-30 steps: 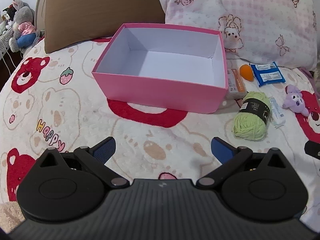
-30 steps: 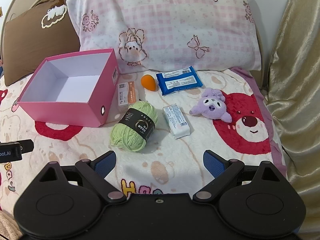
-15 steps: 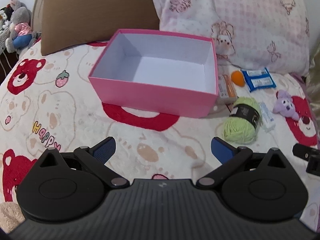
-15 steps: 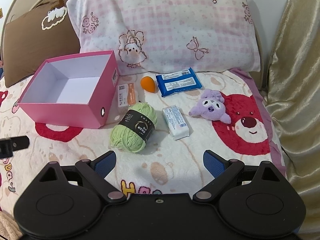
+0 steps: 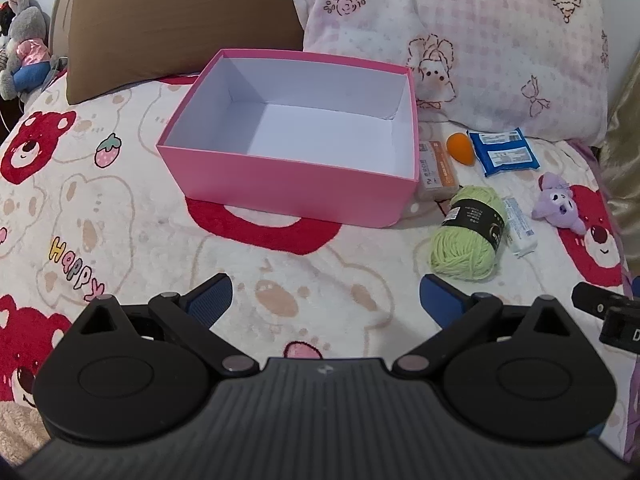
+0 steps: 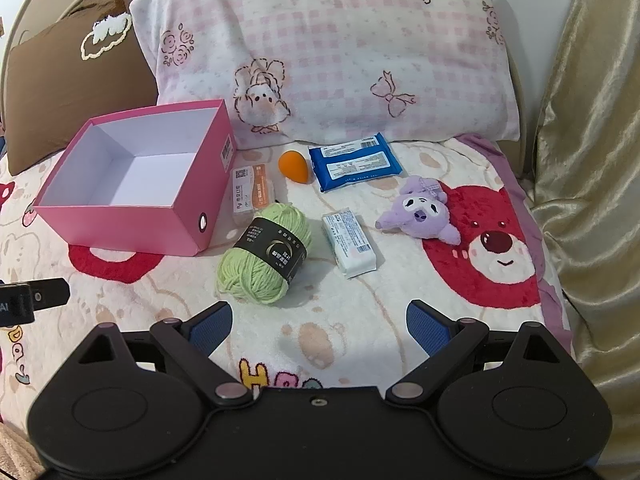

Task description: Organize objects

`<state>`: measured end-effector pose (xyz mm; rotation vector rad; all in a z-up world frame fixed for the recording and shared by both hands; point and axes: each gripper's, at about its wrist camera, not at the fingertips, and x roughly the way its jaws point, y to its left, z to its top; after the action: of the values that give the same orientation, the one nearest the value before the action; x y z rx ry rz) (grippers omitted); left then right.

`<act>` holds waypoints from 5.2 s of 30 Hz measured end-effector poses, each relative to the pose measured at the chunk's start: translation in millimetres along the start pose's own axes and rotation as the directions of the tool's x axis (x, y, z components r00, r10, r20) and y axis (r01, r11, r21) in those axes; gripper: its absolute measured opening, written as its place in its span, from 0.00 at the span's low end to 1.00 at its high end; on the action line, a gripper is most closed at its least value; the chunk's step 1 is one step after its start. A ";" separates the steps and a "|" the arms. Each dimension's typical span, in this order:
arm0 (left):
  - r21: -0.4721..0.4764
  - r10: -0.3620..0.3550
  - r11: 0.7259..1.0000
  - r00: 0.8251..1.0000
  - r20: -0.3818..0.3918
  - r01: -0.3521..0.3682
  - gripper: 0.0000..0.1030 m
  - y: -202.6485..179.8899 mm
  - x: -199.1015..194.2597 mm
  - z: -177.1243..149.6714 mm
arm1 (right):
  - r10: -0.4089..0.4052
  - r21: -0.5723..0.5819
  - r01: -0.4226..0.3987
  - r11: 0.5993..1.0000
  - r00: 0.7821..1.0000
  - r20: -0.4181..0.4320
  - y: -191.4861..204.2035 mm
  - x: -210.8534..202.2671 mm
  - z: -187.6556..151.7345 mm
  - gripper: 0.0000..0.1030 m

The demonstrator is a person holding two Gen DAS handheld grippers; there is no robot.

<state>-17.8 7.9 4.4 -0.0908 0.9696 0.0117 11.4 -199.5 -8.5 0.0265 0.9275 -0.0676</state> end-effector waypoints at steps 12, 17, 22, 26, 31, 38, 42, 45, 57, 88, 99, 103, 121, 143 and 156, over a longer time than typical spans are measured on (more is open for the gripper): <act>0.005 -0.002 1.000 1.000 0.030 0.002 0.97 -0.4 -8.8 1.2 | -0.001 -0.004 0.001 1.000 1.000 0.002 0.4 0.0 -0.4 0.93; 0.008 -0.002 1.000 1.000 0.031 0.001 0.97 -1.1 -9.3 1.0 | -0.001 -0.004 0.001 1.000 1.000 0.000 -0.1 0.5 -0.3 0.93; 0.009 -0.002 1.000 1.000 0.022 0.002 0.97 -2.7 -6.7 0.7 | -0.007 -0.004 0.007 1.000 1.000 -0.013 0.3 3.2 -1.0 0.93; 0.009 -0.007 1.000 1.000 0.028 0.007 0.97 -2.5 -9.5 0.9 | -0.007 -0.006 0.007 1.000 1.000 -0.007 -0.5 2.9 -0.6 0.93; 0.013 -0.033 0.999 0.998 0.055 0.032 0.97 -3.0 -17.9 7.2 | 0.013 -0.036 -0.012 0.999 0.999 0.032 -3.3 1.1 -2.6 0.93; 0.074 -0.092 0.994 0.991 0.100 0.085 0.97 -24.3 -25.8 32.3 | 0.146 -0.071 -0.136 0.988 0.976 0.164 -23.1 -12.3 5.0 0.93; 0.113 -0.123 0.987 0.985 0.118 0.110 0.97 -39.3 -21.3 44.5 | 0.234 -0.125 -0.215 0.969 0.957 0.172 -28.5 -4.2 6.1 0.93; 0.139 -0.164 0.979 0.981 0.102 0.149 0.97 -49.7 -8.6 48.0 | 0.347 -0.127 -0.330 0.935 0.927 0.145 -33.7 10.7 6.3 0.93; 0.179 -0.290 0.945 0.953 0.083 0.272 0.95 -75.5 51.5 41.9 | 0.440 -0.122 -0.438 0.891 0.898 -0.012 -28.4 66.9 21.0 0.93; 0.077 -0.498 0.864 0.867 -0.007 0.497 0.61 -78.0 179.6 12.0 | 0.473 -0.100 -0.466 0.879 0.879 0.059 -10.0 156.1 -19.9 0.91; -0.041 -0.594 0.804 0.803 -0.049 0.593 0.55 -71.7 192.1 7.9 | 0.436 -0.176 -0.417 0.891 0.896 0.085 -0.5 157.3 -27.6 0.90; -0.125 -0.672 0.739 0.735 -0.085 0.662 0.55 -66.5 194.0 9.1 | 0.400 -0.241 -0.365 0.899 0.909 0.115 3.0 145.9 -26.2 0.90; -0.075 -0.606 0.795 0.794 -0.044 0.602 0.53 -81.4 193.4 -6.2 | 0.324 -0.290 -0.282 0.915 0.939 0.111 2.4 153.8 -33.0 0.75; 0.066 -0.552 0.829 0.832 -0.056 0.555 0.46 -78.9 119.2 7.5 | 0.289 -0.363 -0.191 0.912 0.927 0.240 25.7 87.1 -37.8 0.57; 0.031 -0.448 0.893 0.894 -0.032 0.449 0.47 -44.8 67.7 15.4 | 0.381 -0.388 -0.279 0.879 0.899 0.217 56.9 51.1 -24.7 0.59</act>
<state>35.4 -37.6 -39.5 -0.2796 0.9542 -0.4361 26.2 -143.8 -64.5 -0.1498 0.6200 0.4086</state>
